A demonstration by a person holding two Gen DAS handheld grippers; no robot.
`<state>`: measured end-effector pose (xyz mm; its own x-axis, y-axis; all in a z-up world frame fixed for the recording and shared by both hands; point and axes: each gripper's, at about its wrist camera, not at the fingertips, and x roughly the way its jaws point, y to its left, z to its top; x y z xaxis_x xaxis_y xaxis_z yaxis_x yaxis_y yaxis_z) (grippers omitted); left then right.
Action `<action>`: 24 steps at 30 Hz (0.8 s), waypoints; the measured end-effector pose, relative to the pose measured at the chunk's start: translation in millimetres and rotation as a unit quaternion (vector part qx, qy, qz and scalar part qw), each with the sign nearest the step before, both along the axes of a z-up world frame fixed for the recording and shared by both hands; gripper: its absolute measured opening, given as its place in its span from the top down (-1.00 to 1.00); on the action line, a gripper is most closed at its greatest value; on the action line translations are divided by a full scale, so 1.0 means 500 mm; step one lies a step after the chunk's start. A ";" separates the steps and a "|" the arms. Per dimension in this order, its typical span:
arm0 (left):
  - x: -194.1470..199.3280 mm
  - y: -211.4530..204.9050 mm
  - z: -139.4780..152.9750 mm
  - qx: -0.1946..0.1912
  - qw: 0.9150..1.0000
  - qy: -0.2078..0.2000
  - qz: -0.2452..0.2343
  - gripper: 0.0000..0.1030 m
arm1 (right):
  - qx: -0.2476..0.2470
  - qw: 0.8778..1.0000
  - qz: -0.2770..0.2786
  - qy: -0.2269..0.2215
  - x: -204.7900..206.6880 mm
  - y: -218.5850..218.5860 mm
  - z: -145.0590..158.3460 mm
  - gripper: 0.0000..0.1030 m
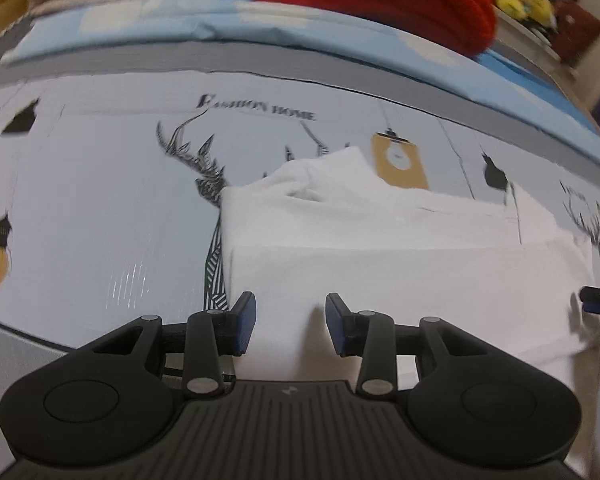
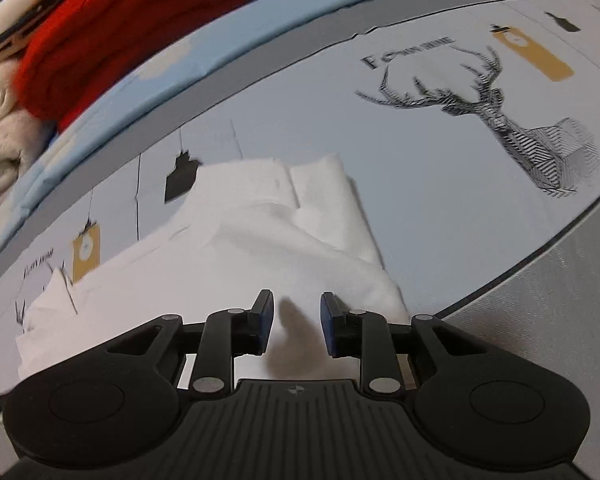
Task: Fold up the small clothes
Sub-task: 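Open the right tool to release the sleeve and lift both tools, then lower both tools to the long side edge of the white shirt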
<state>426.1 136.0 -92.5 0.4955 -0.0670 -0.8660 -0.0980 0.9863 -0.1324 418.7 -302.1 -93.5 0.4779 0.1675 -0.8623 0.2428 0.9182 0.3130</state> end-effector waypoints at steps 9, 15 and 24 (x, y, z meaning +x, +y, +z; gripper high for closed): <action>-0.049 -0.031 0.046 0.057 0.998 -0.011 -0.028 0.15 | -0.013 0.998 0.010 -0.055 -0.050 0.005 0.111 0.49; -0.166 -0.092 0.181 0.074 0.984 -0.163 -0.024 0.15 | -0.068 0.972 0.022 -0.225 -0.184 0.017 0.257 0.49; -0.424 -0.145 0.291 0.076 0.966 -0.248 -0.010 0.15 | -0.095 0.929 0.061 -0.352 -0.461 -0.009 0.402 0.49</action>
